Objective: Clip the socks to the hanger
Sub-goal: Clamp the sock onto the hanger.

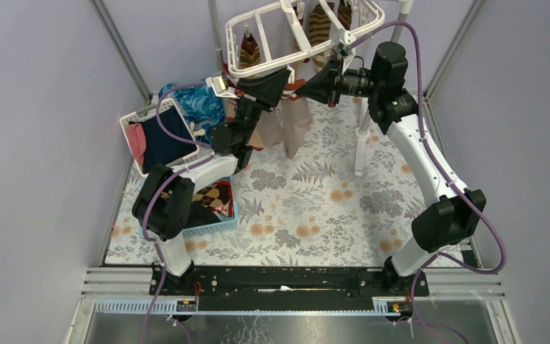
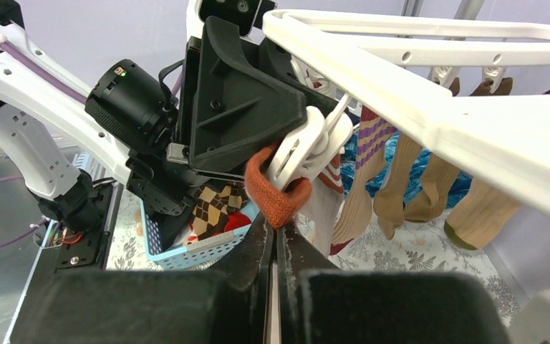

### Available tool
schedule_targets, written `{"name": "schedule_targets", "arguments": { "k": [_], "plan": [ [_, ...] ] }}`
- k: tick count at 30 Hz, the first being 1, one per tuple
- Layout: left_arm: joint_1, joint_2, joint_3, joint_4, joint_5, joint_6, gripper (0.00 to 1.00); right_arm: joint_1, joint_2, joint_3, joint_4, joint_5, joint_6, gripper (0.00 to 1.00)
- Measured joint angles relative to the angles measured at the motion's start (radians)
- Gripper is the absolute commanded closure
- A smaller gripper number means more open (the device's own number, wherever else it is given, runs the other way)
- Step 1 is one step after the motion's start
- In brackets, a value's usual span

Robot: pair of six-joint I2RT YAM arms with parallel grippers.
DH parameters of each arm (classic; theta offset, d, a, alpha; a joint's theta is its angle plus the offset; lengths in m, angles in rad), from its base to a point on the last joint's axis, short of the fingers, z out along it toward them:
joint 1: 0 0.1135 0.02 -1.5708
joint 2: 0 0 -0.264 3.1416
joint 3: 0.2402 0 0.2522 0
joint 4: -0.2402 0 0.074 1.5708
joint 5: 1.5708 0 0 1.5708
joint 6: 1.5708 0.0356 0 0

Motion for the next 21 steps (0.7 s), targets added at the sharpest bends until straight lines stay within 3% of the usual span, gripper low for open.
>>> {"name": "schedule_targets", "arguments": {
  "k": [21],
  "plan": [
    [0.005,0.000,0.000,0.006,0.026,-0.017,0.36,-0.002,0.027,0.000,-0.019,0.039,0.016,1.00]
  ]
}}
